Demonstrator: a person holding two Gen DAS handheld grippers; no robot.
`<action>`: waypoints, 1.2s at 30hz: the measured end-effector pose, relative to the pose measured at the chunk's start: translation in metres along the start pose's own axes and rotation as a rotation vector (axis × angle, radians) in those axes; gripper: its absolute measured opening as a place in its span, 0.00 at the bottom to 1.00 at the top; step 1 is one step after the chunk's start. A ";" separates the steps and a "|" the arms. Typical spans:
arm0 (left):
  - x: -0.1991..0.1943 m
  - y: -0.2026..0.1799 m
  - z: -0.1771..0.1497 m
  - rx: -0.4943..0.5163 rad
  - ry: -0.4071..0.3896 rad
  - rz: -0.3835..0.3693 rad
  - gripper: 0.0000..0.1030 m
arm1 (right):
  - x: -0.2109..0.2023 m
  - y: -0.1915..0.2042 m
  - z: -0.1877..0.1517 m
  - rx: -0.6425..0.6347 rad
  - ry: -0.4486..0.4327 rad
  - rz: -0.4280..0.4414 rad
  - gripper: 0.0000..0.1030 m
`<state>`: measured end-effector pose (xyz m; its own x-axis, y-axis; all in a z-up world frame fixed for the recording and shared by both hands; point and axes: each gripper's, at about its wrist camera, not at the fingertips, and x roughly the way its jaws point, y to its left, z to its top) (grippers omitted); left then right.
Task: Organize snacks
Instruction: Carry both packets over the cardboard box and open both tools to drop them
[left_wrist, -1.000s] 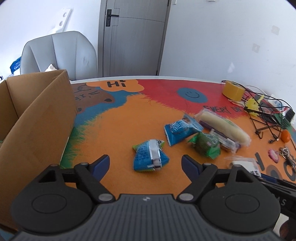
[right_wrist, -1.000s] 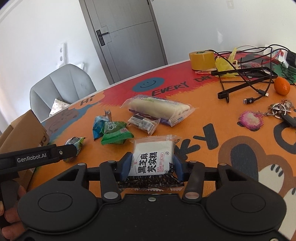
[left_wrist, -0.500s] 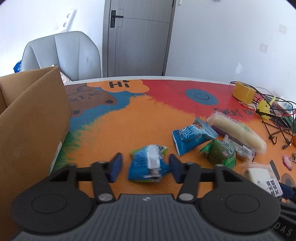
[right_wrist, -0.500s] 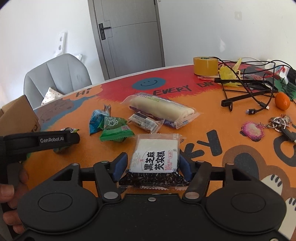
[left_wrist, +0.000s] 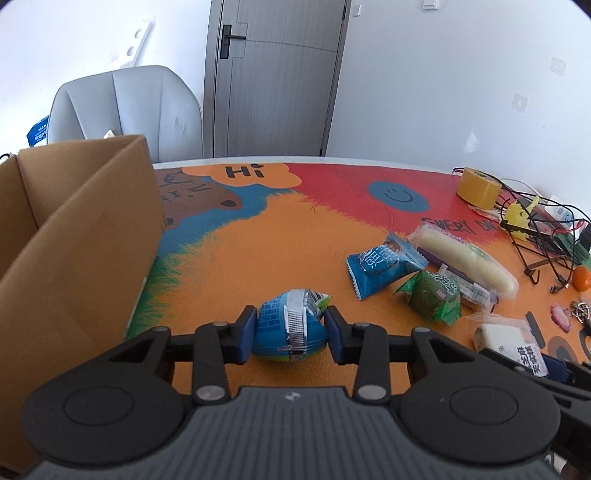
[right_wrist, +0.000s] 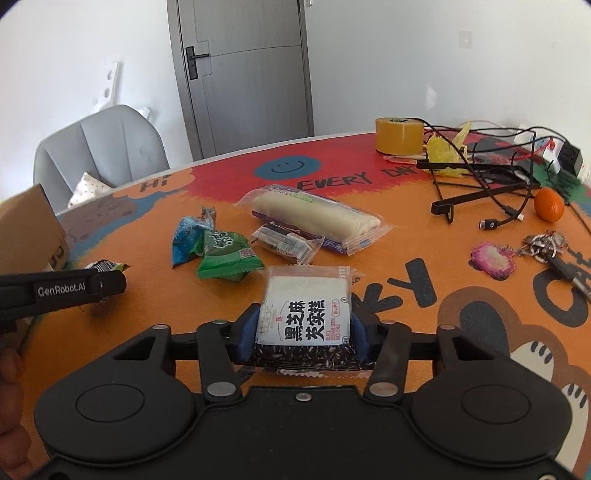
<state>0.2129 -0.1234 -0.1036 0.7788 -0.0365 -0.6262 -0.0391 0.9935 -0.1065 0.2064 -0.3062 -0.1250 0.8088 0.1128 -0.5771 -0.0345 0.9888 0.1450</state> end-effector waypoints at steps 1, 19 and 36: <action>-0.003 0.001 0.000 -0.002 -0.003 -0.002 0.37 | -0.001 -0.001 0.000 0.012 0.001 0.005 0.48; -0.064 0.012 0.004 -0.007 -0.087 -0.031 0.37 | -0.047 0.014 0.000 0.036 -0.071 0.030 0.47; -0.133 0.053 0.019 -0.027 -0.193 0.004 0.37 | -0.087 0.060 0.018 0.024 -0.149 0.158 0.47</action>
<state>0.1192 -0.0642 -0.0118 0.8841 -0.0083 -0.4671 -0.0575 0.9903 -0.1263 0.1441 -0.2585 -0.0515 0.8723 0.2485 -0.4210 -0.1550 0.9573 0.2440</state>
